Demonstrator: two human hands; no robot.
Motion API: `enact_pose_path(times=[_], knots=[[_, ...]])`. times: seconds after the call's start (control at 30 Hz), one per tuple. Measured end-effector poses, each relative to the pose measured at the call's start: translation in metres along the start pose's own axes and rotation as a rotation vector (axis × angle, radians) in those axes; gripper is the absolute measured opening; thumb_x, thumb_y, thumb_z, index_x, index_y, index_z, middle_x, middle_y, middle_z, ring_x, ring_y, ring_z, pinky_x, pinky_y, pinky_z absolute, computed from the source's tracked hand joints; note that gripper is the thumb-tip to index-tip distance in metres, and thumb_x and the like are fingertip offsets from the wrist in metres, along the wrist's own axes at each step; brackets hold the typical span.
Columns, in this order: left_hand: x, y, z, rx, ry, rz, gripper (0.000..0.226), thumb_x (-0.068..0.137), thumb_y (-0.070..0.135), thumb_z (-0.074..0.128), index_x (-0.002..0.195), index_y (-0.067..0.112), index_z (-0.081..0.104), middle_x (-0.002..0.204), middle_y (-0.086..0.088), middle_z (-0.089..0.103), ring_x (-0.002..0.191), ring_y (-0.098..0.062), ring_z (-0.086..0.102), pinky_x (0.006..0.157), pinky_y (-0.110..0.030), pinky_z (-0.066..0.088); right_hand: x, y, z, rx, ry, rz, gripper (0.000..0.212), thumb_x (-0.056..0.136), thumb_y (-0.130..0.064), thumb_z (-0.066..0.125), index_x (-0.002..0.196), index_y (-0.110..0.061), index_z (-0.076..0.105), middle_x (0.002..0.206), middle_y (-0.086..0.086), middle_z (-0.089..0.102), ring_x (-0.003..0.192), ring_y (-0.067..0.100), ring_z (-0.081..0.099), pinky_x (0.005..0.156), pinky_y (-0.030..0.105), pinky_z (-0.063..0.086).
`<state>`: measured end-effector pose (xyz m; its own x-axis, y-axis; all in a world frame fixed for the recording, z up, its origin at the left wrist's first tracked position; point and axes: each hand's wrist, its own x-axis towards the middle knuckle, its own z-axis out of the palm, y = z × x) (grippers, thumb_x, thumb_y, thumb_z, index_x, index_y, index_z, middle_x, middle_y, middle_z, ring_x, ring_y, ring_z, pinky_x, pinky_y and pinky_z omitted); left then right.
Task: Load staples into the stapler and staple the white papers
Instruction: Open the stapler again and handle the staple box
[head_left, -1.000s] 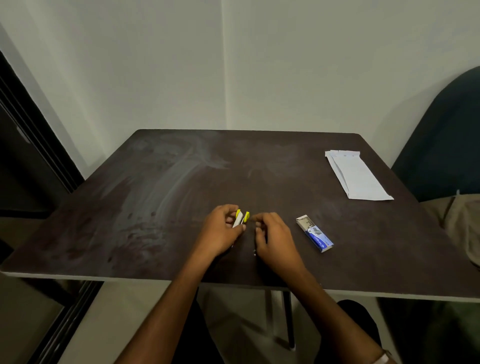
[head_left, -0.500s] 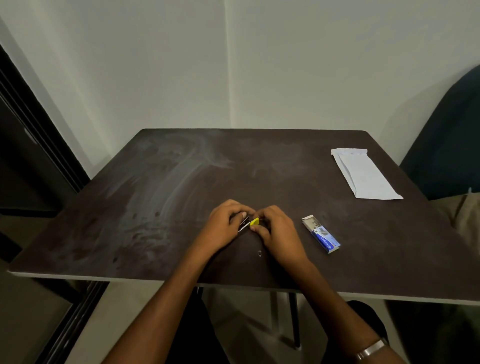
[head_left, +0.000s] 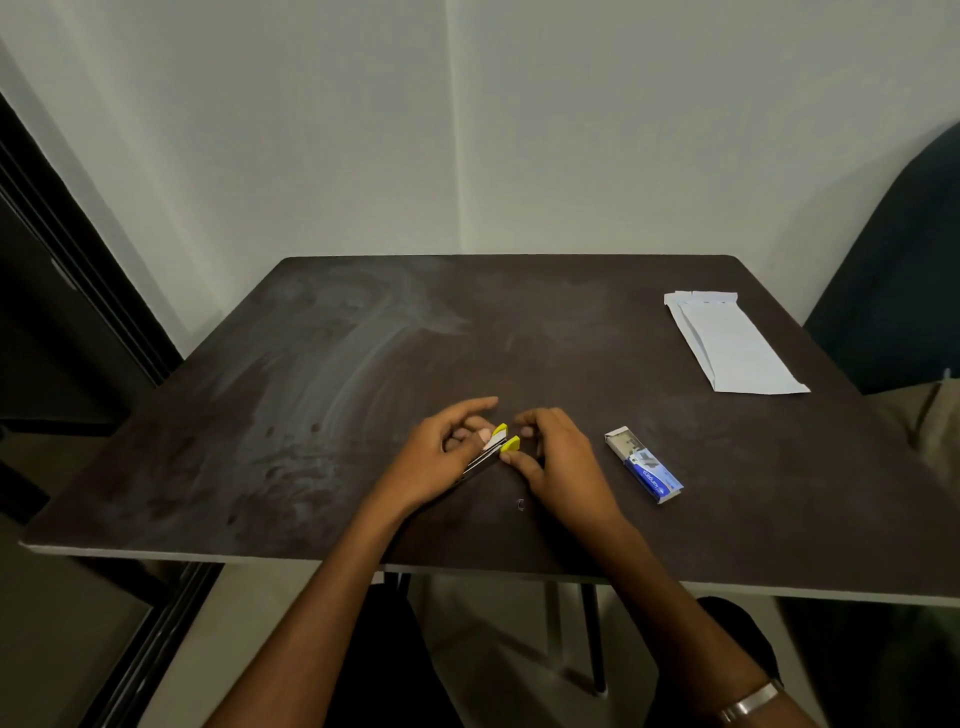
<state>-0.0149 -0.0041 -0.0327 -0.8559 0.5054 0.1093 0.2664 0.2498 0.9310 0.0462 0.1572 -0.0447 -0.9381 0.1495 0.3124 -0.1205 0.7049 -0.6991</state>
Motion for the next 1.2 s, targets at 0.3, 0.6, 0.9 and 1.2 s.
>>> enact_pose_path(times=[0.3,0.6,0.9,1.2], knots=[[-0.008,-0.004,0.004,0.187,0.041,0.172,0.063,0.072,0.017,0.08,0.129,0.032,0.056,0.103,0.017,0.069,0.085,-0.006,0.056,0.079,-0.018,0.047,0.001,0.001,-0.004,-0.015,-0.053,-0.051,0.039,0.081,-0.017,0.07,0.119,-0.013,0.061,0.107,0.002,0.058,0.085,0.004,0.048,0.072,0.001,0.034],[-0.014,0.003,0.007,0.251,0.102,0.238,0.06,0.071,0.016,0.081,0.124,0.032,0.059,0.1,0.033,0.063,0.089,-0.008,0.059,0.081,-0.01,0.045,0.0,0.0,-0.011,-0.011,-0.095,-0.072,0.034,0.08,-0.019,0.071,0.113,-0.022,0.064,0.097,-0.009,0.055,0.085,0.006,0.053,0.072,0.006,0.036],[-0.009,-0.004,0.006,0.269,0.138,0.231,0.045,0.065,0.013,0.084,0.108,0.02,0.07,0.092,0.005,0.067,0.087,-0.005,0.062,0.079,-0.009,0.044,-0.002,-0.002,-0.011,-0.014,-0.063,-0.04,0.017,0.077,-0.019,0.074,0.09,-0.015,0.064,0.084,-0.01,0.049,0.072,0.002,0.045,0.063,0.01,0.035],[-0.009,-0.005,0.006,0.301,0.13,0.234,0.029,0.07,0.012,0.08,0.098,0.015,0.074,0.094,0.005,0.068,0.091,-0.004,0.062,0.078,-0.009,0.044,-0.003,-0.003,-0.011,0.0,-0.069,-0.083,0.02,0.082,-0.018,0.069,0.101,-0.013,0.066,0.099,-0.001,0.059,0.089,0.01,0.054,0.077,0.018,0.041]])
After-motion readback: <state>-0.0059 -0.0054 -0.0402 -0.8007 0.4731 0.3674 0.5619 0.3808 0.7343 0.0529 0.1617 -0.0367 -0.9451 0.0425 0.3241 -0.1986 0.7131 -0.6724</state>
